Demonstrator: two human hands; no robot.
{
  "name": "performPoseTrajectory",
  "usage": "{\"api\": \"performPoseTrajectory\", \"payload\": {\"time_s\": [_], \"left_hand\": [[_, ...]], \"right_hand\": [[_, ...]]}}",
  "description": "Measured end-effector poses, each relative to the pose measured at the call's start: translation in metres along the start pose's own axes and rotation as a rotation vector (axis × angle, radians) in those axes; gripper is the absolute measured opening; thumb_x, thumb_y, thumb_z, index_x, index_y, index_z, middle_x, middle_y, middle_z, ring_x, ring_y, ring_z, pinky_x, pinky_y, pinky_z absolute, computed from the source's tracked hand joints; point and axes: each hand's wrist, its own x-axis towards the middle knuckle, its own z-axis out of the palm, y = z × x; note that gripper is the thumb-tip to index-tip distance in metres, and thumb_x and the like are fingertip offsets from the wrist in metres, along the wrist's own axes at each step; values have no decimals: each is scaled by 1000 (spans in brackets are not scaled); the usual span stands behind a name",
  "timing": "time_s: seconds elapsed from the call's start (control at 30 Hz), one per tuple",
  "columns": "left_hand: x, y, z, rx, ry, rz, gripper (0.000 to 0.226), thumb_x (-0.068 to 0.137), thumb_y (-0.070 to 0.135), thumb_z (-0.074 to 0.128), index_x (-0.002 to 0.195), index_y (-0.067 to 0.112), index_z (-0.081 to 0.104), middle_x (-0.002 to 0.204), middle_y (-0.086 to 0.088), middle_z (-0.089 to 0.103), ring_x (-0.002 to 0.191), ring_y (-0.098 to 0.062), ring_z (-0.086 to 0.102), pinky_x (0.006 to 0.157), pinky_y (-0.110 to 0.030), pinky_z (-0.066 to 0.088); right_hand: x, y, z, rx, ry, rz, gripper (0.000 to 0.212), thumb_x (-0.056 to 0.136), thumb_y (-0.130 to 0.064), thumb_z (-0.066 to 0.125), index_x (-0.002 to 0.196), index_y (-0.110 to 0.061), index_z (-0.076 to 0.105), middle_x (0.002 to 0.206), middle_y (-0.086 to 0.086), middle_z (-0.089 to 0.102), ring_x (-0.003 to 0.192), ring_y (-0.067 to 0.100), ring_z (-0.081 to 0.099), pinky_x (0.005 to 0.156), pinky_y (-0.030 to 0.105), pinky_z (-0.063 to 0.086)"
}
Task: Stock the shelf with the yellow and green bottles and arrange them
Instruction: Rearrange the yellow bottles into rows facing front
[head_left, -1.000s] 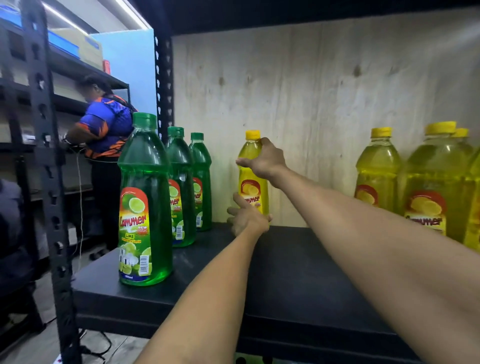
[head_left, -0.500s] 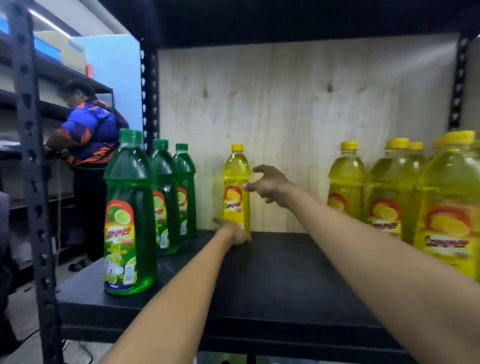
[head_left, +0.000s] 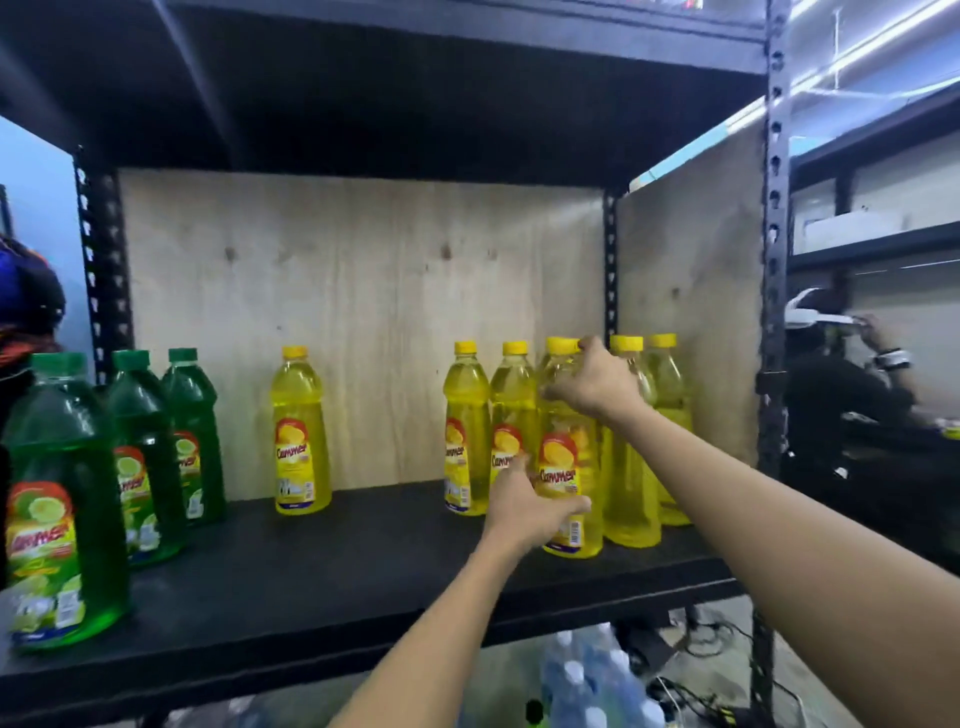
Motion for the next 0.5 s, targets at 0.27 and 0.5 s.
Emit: {"api": "performPoseTrajectory", "payload": {"time_s": [0.27, 0.5], "left_hand": [[-16, -13, 25, 9, 232, 72, 110, 62, 51, 87, 149, 25, 25, 143, 3, 49, 134, -19, 47, 109, -42, 43], [-51, -24, -41, -21, 487, 81, 103, 67, 70, 47, 156, 32, 11, 152, 6, 30, 137, -19, 41, 110, -33, 36]], "right_hand": [[-37, -2, 2, 96, 13, -297, 77, 74, -37, 85, 139, -13, 50, 131, 13, 63, 123, 34, 57, 97, 40, 49], [-60, -73, 40, 263, -83, -517, 76, 70, -30, 88, 137, -14, 56, 131, 8, 65, 122, 24, 59, 104, 36, 46]]}}
